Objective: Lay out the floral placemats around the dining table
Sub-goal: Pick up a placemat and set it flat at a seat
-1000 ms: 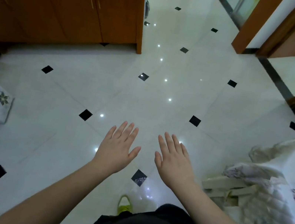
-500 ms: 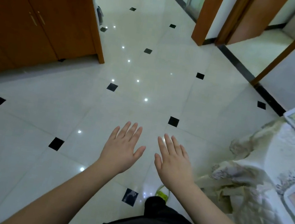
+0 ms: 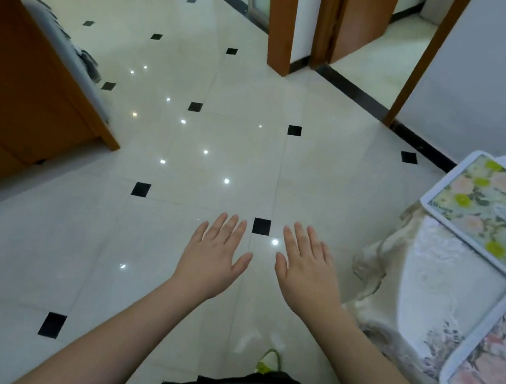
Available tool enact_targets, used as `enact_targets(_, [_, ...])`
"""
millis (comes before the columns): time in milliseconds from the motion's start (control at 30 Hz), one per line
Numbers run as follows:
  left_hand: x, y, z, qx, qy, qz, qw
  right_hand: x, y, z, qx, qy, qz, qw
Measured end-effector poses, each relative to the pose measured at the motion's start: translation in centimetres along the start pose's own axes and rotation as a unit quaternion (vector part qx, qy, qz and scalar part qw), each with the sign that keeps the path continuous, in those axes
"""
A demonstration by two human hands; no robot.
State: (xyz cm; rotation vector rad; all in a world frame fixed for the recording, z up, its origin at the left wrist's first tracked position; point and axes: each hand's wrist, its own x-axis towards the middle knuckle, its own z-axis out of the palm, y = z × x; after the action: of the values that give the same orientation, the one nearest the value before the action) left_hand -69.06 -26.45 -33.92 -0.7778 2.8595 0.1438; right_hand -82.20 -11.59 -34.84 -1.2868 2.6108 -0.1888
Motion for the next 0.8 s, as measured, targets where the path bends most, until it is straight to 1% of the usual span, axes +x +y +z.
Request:
enact_targets(200, [7.2,3.1,-2.1,0.023,0.022,0.049,0.998,4.0,3.9,-0.9,0.011,0.012,0.022,1.0])
enact_targets(467, [16.0,4.8,-2.9,0.004,0.006,0.088,0.996,9.3,8.5,-2.3,0.02,0.013,0.064,0.998])
enact_targets(733, [27.2,4.1,-4.1,0.005,0.01,0.146,0.989,17.9,10.8,-3.7,0.014,0.023,0.117,0.993])
enact_targets(800, [30.4,3.3,-4.6,0.007,0.003,0.16,0.987,20.6,11.2,-4.1,0.016,0.013,0.132,0.991])
